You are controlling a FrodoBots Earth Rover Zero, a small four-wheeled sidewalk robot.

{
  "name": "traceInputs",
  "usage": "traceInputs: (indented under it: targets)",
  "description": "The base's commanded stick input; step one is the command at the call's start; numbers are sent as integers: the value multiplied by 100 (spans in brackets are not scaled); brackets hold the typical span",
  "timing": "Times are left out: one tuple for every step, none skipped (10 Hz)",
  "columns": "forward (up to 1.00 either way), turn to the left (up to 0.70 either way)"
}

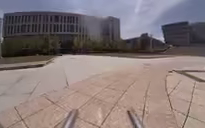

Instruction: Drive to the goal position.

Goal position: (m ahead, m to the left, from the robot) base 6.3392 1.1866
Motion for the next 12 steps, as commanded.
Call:
traceInputs:
  targets:
    - [50,0]
    - [50,0]
    - [50,0]
    - [50,0]
    - [50,0]
    - [50,0]
    - [50,0]
    - [50,0]
    - [50,0]
    - [50,0]
    - [50,0]
    - [50,0]
